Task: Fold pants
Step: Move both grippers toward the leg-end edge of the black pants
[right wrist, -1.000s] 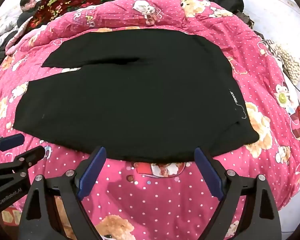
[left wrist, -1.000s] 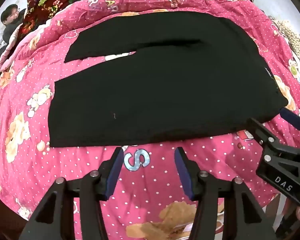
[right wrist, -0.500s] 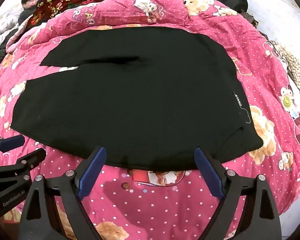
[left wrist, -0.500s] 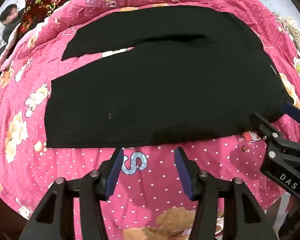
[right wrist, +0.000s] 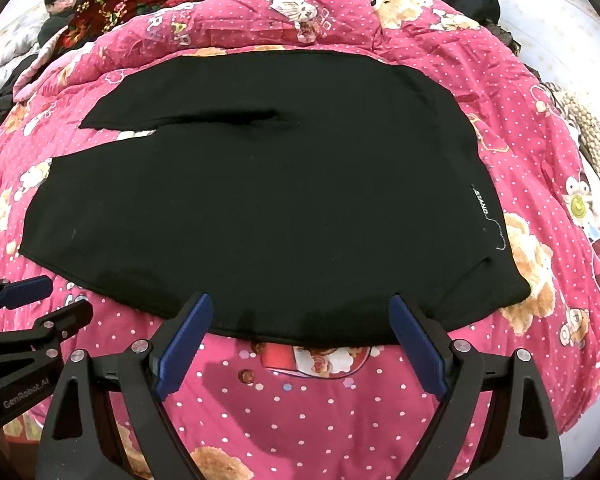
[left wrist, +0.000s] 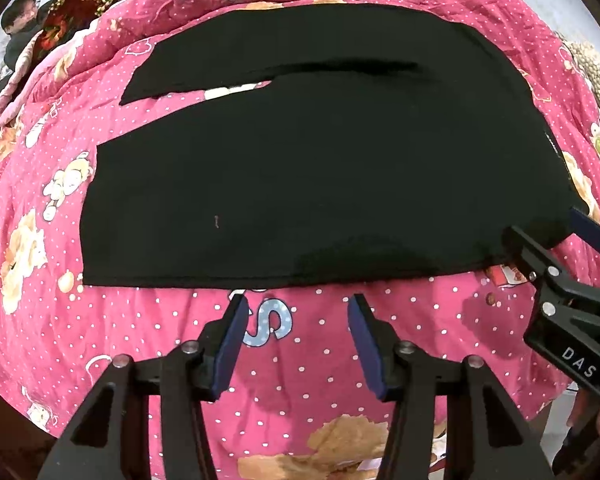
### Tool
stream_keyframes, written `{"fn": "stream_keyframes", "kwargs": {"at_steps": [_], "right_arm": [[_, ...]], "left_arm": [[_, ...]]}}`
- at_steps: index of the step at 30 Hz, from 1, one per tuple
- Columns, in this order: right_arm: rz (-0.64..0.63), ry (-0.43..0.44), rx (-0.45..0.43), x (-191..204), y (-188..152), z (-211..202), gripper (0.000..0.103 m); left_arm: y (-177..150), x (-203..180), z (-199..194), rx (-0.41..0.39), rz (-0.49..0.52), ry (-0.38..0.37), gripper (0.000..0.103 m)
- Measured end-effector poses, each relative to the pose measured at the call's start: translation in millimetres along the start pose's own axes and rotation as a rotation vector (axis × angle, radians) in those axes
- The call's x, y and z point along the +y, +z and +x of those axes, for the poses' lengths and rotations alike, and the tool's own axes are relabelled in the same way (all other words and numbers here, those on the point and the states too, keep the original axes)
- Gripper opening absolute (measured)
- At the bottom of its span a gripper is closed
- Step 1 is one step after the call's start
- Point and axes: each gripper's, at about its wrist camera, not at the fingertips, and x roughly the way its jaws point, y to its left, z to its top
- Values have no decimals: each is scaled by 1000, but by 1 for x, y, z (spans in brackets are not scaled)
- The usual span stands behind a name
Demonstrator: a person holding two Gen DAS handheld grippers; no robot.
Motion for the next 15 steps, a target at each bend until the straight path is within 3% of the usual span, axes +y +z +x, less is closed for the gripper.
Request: {"fn": "stream_keyframes", "kwargs": {"at_steps": [15], "right_arm": [[-1, -2, 6, 3, 0, 4, 90]], "left_arm": [[5, 1, 2, -2, 18, -2, 54]]}}
